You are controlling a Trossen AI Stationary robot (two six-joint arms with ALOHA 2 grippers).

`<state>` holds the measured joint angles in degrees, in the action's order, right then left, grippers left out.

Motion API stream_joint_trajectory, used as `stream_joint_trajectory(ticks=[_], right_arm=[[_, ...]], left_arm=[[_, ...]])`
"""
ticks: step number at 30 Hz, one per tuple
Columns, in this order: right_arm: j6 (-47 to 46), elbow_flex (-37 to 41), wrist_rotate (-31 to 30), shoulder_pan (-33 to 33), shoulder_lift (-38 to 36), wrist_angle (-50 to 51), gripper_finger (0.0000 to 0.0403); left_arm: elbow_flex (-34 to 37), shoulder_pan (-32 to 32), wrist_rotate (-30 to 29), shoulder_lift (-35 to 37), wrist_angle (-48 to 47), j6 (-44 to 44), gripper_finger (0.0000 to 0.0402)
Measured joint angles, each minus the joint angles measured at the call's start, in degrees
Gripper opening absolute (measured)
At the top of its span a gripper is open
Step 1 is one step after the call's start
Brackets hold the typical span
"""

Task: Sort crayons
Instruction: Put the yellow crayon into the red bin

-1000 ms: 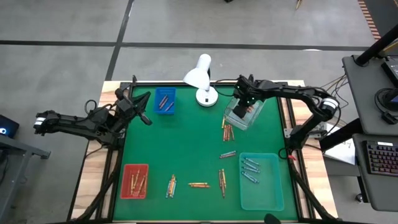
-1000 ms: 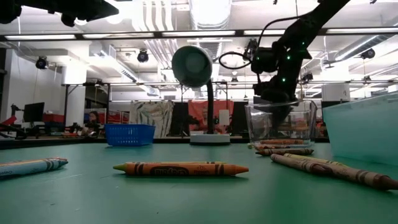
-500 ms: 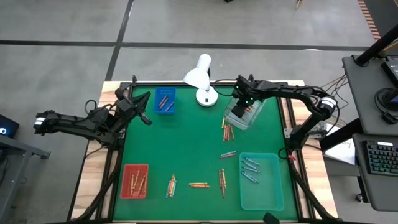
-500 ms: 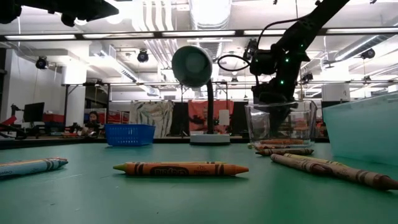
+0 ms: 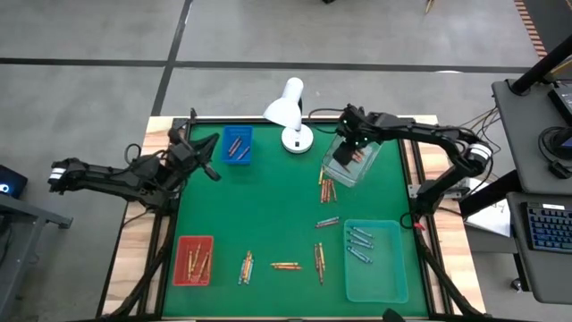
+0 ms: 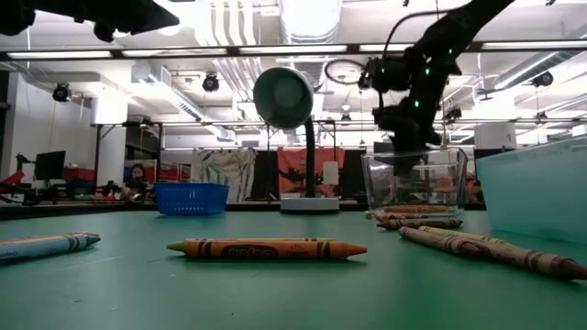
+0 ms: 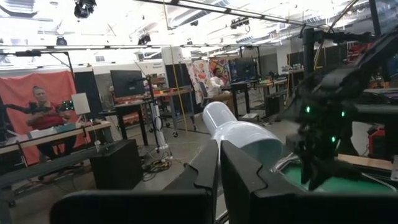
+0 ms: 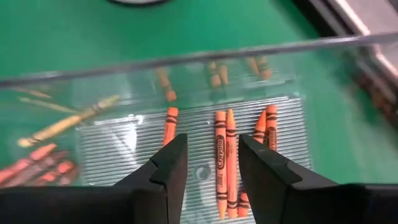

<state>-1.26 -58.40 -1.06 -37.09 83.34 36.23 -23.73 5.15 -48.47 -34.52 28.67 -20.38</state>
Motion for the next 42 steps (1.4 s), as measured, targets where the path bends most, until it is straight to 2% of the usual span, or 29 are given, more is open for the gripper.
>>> stream_joint_trajectory(ticks=[8, 17, 26, 35, 42], right_arm=[[-2.9, -3.9, 0.0, 4.5, -5.4, 2.9, 0.0114], [-8.4, -4.2, -0.5, 14.8, -12.1, 2.0, 0.0094], [-13.6, -4.1, -1.9, 26.6, -14.0, 1.0, 0.008], [-15.9, -4.1, -4.4, 36.5, -14.0, 0.8, 0.0069], [-16.2, -4.1, -9.7, 42.9, -14.3, 0.8, 0.0068]], left_arm=[[0.0, 0.0, 0.0, -3.2, 0.0, 3.2, 0.0001], [0.0, 0.0, 0.1, -7.6, 0.0, 9.1, 0.0001], [-1.4, 0.1, 10.7, -13.3, 0.0, 19.1, 0.0001], [-8.4, 0.2, 17.5, -25.4, 0.0, 23.0, 0.0001], [-13.7, 0.8, 17.8, -36.9, 0.0, 24.5, 0.0001]])
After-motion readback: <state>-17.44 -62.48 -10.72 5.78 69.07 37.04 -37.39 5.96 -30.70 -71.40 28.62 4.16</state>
